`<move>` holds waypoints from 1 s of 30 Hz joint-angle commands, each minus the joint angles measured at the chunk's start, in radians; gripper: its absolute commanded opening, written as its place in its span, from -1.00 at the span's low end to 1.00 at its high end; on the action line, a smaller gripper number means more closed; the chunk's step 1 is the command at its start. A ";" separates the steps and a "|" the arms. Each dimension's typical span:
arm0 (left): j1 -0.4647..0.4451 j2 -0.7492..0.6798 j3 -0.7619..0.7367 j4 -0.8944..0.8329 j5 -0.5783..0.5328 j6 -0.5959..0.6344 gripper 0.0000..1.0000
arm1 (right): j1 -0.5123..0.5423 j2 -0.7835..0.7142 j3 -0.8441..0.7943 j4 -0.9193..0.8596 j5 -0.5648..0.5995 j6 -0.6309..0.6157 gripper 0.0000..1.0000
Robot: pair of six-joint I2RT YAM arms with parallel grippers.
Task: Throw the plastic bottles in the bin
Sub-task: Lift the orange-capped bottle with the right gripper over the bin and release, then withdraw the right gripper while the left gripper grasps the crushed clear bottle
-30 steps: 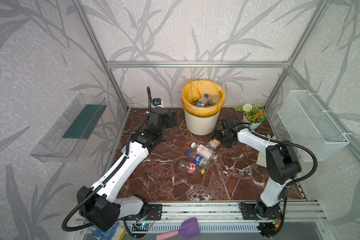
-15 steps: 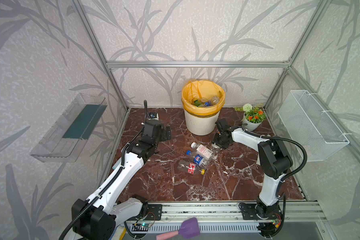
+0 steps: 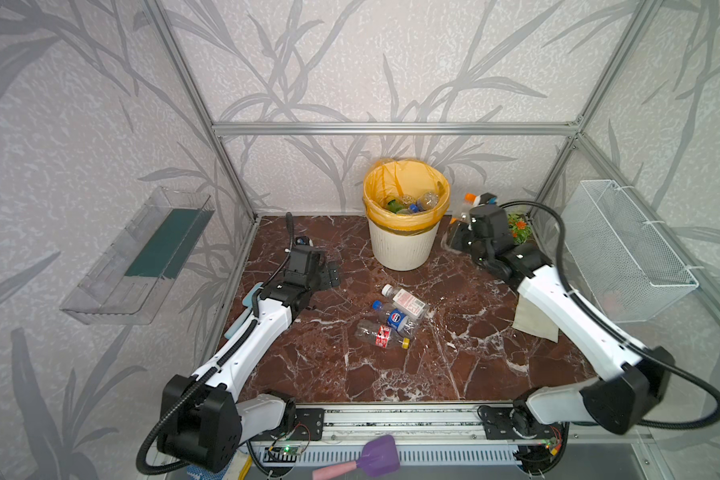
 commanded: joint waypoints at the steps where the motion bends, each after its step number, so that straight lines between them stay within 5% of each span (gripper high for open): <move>1: 0.011 0.031 -0.011 0.006 0.082 -0.063 0.98 | 0.018 -0.090 0.058 0.226 0.147 -0.211 -0.01; 6: 0.014 0.056 -0.012 0.004 0.116 -0.094 0.99 | 0.019 -0.059 0.107 0.423 0.123 -0.266 0.05; 11: 0.014 0.040 -0.032 0.012 0.127 -0.136 0.98 | 0.018 0.198 0.305 0.350 -0.034 -0.174 0.05; 14: 0.012 0.013 -0.060 0.022 0.125 -0.169 0.98 | 0.018 0.462 0.594 0.104 -0.192 -0.109 0.12; 16: 0.014 -0.008 -0.073 0.019 0.113 -0.186 0.98 | 0.018 0.629 0.852 -0.147 -0.218 -0.091 0.53; 20: 0.012 -0.076 -0.082 -0.031 0.035 -0.212 0.99 | 0.017 0.893 1.446 -0.473 -0.071 -0.156 0.97; 23: 0.010 -0.137 -0.088 -0.051 -0.009 -0.220 0.99 | 0.014 0.953 1.688 -0.483 -0.040 -0.212 0.98; 25: 0.007 -0.174 -0.091 -0.073 -0.040 -0.236 0.99 | 0.011 0.904 1.628 -0.439 -0.036 -0.213 0.98; 30: -0.011 -0.256 -0.104 -0.129 -0.085 -0.288 0.99 | 0.004 0.649 1.087 -0.130 -0.064 -0.204 0.98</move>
